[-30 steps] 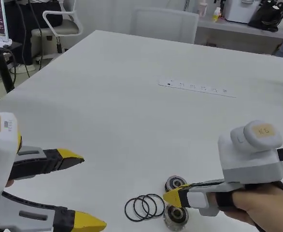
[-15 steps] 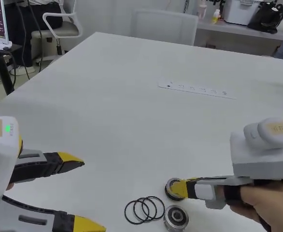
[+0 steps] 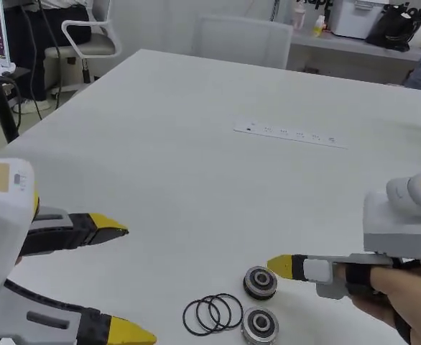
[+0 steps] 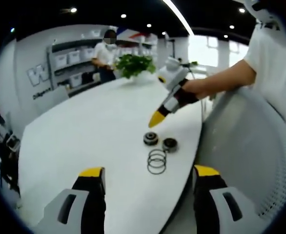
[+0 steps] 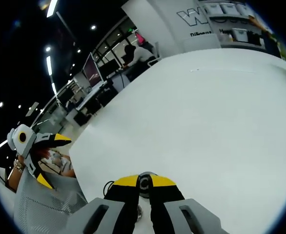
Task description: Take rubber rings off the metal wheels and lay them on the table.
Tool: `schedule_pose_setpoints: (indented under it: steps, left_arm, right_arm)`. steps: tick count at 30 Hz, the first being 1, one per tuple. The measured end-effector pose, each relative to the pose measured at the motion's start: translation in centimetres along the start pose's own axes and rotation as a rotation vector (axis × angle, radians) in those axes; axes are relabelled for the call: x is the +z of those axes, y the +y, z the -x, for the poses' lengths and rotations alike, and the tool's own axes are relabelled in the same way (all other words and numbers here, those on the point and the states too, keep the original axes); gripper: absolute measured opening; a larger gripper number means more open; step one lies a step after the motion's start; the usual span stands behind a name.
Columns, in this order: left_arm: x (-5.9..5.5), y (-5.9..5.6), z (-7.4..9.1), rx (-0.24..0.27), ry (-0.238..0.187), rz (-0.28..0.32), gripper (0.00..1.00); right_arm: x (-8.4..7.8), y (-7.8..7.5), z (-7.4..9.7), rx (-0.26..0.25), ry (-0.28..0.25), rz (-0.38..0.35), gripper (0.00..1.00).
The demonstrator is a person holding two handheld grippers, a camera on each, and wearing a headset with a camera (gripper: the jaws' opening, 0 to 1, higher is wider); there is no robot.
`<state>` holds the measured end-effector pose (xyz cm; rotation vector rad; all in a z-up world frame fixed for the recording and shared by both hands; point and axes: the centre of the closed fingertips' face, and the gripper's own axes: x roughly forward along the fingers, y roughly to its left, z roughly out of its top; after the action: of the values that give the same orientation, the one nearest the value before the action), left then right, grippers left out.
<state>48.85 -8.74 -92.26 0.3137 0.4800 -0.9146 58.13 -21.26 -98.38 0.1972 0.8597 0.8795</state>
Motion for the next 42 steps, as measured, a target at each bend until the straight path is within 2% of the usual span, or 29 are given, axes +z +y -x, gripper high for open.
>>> schedule_pose_setpoints:
  steps: [9, 13, 22, 26, 29, 31, 33, 36, 39, 42]
  left_arm:
    - [4.0, 1.1, -0.3, -0.002, -0.029, -0.118, 0.74]
    - [5.8, 1.2, -0.5, -0.02, -0.051, -0.162, 0.74]
    - [8.5, 1.5, -1.5, -0.043, -0.065, -0.241, 0.73]
    - [9.9, 1.5, -2.7, -0.07, -0.071, -0.296, 0.72]
    - [11.0, 1.9, -3.8, -0.066, -0.081, -0.311, 0.67]
    - [12.0, 2.0, -4.6, -0.072, -0.1, -0.321, 0.66]
    - [12.6, 2.4, -5.4, -0.082, -0.12, -0.326, 0.66]
    - [13.6, 2.4, -6.9, -0.093, -0.139, -0.333, 0.62]
    - [13.8, 2.5, -8.5, -0.093, -0.138, -0.322, 0.56]
    - [13.8, 2.2, -9.9, -0.108, -0.151, -0.299, 0.56]
  right_arm:
    - [-0.2, -0.3, 0.3, -0.025, -0.009, -0.035, 0.04]
    - [-0.2, -0.3, 0.4, -0.028, -0.012, -0.039, 0.04]
    - [-0.2, -0.5, 0.5, -0.036, -0.014, -0.048, 0.04]
    - [-0.1, -0.8, 0.6, -0.039, -0.019, -0.054, 0.04]
    - [-0.1, -1.0, 0.6, -0.044, -0.018, -0.058, 0.04]
    - [-0.1, -1.1, 0.7, -0.047, -0.018, -0.06, 0.04]
    - [-0.1, -1.3, 0.7, -0.051, -0.019, -0.062, 0.04]
    - [-0.2, -1.4, 0.7, -0.057, -0.019, -0.064, 0.04]
    - [-0.2, -1.5, 0.8, -0.058, -0.019, -0.067, 0.04]
    - [-0.4, -1.5, 0.8, -0.062, -0.013, -0.062, 0.04]
